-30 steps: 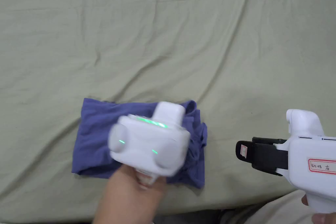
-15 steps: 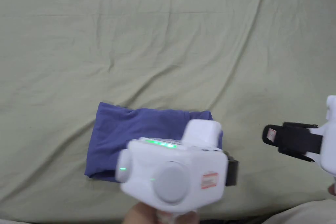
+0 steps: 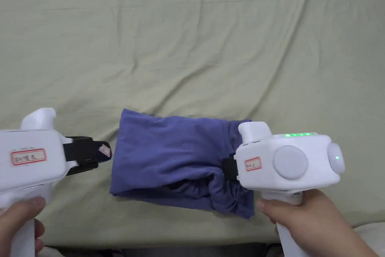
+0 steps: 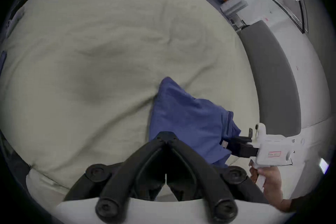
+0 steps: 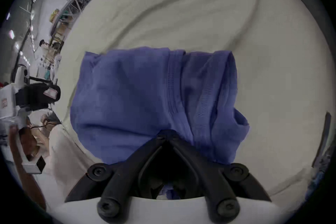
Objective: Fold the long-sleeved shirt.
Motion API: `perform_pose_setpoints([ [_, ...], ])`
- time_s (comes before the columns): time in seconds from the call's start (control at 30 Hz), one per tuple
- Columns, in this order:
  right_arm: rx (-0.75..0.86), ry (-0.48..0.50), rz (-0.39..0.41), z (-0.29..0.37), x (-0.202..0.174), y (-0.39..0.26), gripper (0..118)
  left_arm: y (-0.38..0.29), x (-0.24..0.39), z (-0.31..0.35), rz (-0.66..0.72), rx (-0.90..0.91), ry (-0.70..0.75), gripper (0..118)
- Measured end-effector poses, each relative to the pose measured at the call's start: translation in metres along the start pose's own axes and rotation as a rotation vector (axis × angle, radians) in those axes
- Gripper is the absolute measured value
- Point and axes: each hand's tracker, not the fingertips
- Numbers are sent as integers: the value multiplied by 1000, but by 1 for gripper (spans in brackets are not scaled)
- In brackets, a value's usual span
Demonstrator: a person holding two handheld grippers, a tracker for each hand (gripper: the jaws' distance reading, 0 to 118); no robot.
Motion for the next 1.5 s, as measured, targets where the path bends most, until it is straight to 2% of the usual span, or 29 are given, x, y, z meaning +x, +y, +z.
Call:
perform_pose_setpoints([
  [0.03,-13,-21,10,5,1,3,3,-1,2,-4,1,-8,-3,0],
  [0.13,-22,19,6,12,11,3,3,-1,-1,-12,10,-31,-29,0],
  [0.27,-12,81,-42,12,24,-1,3,4,-6,-27,39,-75,-85,0],
  [0.3,-12,84,-42,12,25,0,3,4,-9,-33,60,-83,-91,23],
  [0.33,-12,87,-41,12,25,0,3,3,-11,-41,97,-91,-85,103],
  [0.37,-11,89,-38,11,25,-1,3,1,-12,-51,114,-140,-94,118],
  [0.4,-9,94,-36,11,26,-1,3,6,-18,-50,137,-108,-129,118],
  [0.5,-3,127,-45,11,32,-3,3,1,-26,-73,250,-190,-319,118],
  [0.67,-1,211,-104,8,49,-5,3,-7,-29,-93,274,-167,-471,117],
  [0.7,0,221,-109,7,52,-6,3,-8,-33,-95,315,-183,-530,108],
  [0.73,0,231,-118,8,53,-6,3,-9,-37,-93,343,-181,-560,42],
  [0.77,0,237,-126,8,54,-6,3,-8,-42,-93,369,-149,-522,18],
  [0.83,1,247,-129,8,55,-7,3,-9,-48,-97,390,-157,-509,18],
  [0.97,9,259,-127,9,55,-9,3,-15,-46,-83,337,-135,-502,18],
  [1.1,51,272,-83,26,39,-7,3,-13,-53,-50,286,-61,-472,18],
  [1.17,117,320,-46,45,20,-2,3,-9,-59,-31,259,-30,-416,18],
  [1.23,154,292,19,62,-6,3,3,-5,-65,-13,268,-7,-403,18],
  [1.33,209,251,135,83,-50,11,3,7,-84,24,255,66,-295,18],
  [1.43,225,217,150,94,-87,18,3,21,-113,65,249,121,-175,18],
  [1.5,226,202,157,98,-109,20,3,30,-134,93,210,152,-25,18],
])
